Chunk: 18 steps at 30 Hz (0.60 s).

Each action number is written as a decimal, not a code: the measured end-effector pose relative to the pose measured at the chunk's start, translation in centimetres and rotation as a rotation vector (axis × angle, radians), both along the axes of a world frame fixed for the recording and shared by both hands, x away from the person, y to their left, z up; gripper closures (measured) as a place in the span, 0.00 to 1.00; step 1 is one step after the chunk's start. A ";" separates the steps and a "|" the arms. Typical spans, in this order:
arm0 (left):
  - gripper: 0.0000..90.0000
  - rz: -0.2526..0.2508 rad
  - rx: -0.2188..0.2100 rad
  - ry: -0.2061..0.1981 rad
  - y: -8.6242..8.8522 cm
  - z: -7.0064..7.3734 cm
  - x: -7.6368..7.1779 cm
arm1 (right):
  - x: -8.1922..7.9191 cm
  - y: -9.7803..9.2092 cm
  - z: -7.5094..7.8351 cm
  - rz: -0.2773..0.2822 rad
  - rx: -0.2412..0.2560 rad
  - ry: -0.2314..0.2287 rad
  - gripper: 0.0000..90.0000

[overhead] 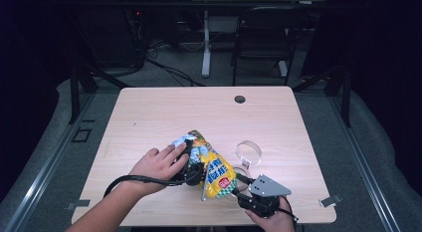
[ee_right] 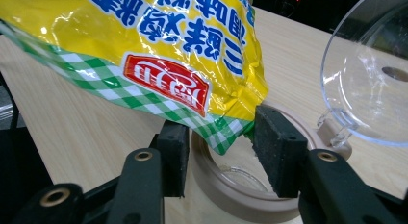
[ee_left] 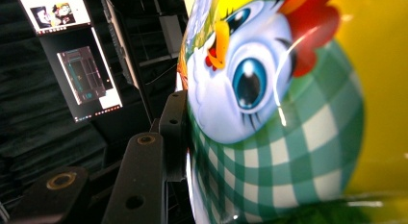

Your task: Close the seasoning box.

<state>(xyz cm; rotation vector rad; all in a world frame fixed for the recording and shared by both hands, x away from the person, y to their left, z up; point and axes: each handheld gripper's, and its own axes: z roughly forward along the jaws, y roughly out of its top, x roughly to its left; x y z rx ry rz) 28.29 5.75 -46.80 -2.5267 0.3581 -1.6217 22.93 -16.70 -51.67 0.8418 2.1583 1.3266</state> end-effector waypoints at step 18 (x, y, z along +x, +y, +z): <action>0.70 0.002 0.059 -0.004 -0.9 0.9 -0.1 | -0.8 0.6 0.5 0.029 -0.071 -0.079 0.86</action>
